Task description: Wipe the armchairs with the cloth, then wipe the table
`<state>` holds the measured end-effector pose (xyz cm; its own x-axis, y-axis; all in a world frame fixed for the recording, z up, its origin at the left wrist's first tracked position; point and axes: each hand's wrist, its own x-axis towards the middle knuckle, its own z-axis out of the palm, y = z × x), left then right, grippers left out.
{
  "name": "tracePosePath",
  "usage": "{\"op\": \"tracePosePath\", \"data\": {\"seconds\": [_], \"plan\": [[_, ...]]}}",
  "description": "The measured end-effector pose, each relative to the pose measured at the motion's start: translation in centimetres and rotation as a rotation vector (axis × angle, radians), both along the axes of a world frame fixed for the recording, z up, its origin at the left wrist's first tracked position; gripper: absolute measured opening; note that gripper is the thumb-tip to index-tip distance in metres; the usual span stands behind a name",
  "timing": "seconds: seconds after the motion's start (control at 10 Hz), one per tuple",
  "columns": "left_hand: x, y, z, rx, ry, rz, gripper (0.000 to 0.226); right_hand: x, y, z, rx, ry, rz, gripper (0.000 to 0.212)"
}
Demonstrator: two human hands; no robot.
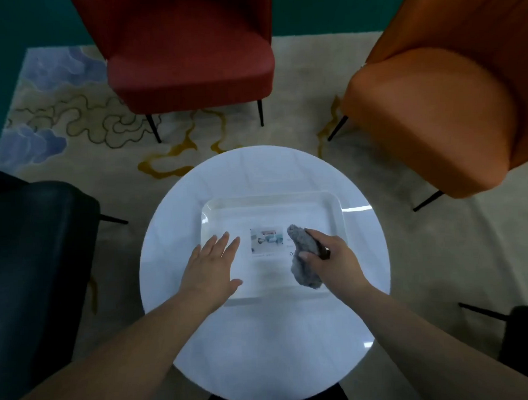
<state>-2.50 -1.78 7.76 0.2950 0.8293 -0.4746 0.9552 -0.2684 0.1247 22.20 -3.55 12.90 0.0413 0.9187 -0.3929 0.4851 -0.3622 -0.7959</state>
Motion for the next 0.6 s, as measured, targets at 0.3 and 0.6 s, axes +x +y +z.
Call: {"op": "tracePosePath", "data": {"seconds": [0.3, 0.6], "plan": [[1.2, 2.1, -7.4, 0.025, 0.103, 0.057, 0.092, -0.5, 5.4, -11.1, -0.07, -0.029, 0.232, 0.083], [1.3, 2.3, -5.8, -0.004, 0.115, 0.059, 0.09, -0.9, 6.6, -11.3, -0.091, -0.452, 0.527, 0.098]]}}
